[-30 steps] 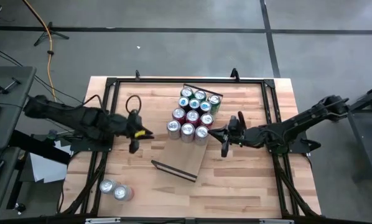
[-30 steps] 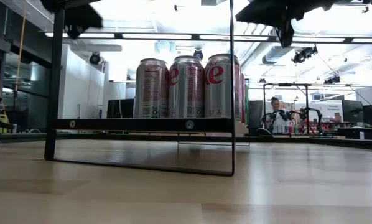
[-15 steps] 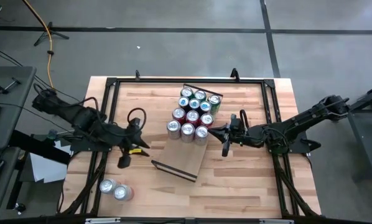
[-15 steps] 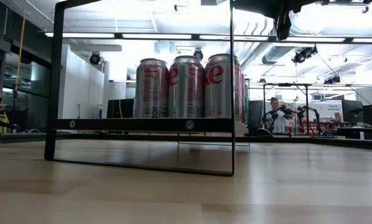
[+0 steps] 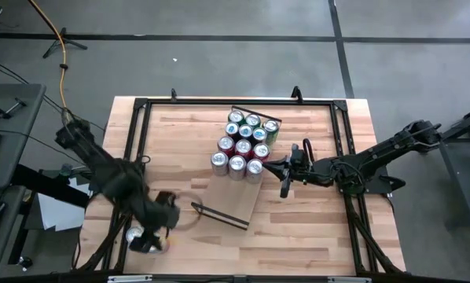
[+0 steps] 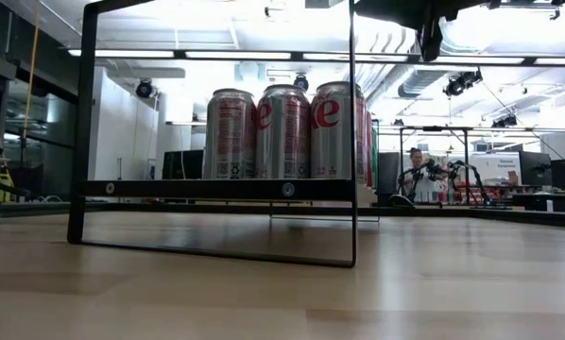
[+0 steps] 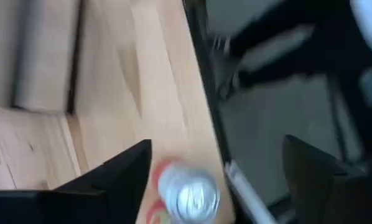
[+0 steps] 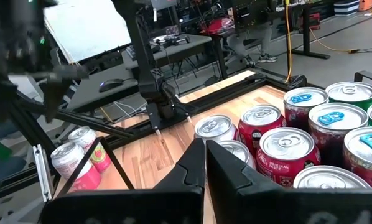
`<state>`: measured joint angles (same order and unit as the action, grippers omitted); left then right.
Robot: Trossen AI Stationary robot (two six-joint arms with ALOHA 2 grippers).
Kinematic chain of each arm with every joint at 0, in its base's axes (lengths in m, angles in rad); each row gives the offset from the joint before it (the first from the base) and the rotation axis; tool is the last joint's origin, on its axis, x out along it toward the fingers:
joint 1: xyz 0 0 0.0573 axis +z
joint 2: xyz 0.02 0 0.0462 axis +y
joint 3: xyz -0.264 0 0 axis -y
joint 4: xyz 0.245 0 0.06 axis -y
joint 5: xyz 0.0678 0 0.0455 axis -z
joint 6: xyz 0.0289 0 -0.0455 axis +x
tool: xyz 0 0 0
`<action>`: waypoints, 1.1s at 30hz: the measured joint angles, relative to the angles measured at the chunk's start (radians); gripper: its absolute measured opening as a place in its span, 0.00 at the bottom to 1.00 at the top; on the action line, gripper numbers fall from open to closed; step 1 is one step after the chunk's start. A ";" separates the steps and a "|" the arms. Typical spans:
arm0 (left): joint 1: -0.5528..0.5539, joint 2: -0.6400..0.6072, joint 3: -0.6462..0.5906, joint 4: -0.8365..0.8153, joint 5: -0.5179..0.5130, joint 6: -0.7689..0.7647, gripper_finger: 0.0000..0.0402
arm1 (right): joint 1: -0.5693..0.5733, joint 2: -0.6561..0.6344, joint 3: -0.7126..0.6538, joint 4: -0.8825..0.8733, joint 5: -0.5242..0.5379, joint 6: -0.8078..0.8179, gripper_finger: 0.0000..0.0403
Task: Place canned beverage on shelf
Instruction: Put the right white and pink soda can on the shelf
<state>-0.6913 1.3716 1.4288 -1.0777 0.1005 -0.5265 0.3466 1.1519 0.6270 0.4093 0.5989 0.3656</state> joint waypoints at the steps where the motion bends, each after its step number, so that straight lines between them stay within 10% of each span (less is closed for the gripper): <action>1: -0.026 0.024 0.000 -0.020 0.000 0.004 0.72 | 0.000 0.000 0.000 -0.003 0.000 0.000 0.00; 9: -0.192 0.145 -0.001 -0.252 -0.034 -0.097 0.82 | 0.000 0.000 0.000 -0.009 0.001 0.009 0.00; 33: -0.326 0.190 -0.200 -0.014 -0.199 -0.443 0.82 | 0.000 0.000 0.000 -0.083 0.014 0.056 0.00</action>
<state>-1.0174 1.5616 1.2285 -1.0918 -0.0983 -0.9691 0.3466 1.1522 0.6270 0.3259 0.6129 0.4221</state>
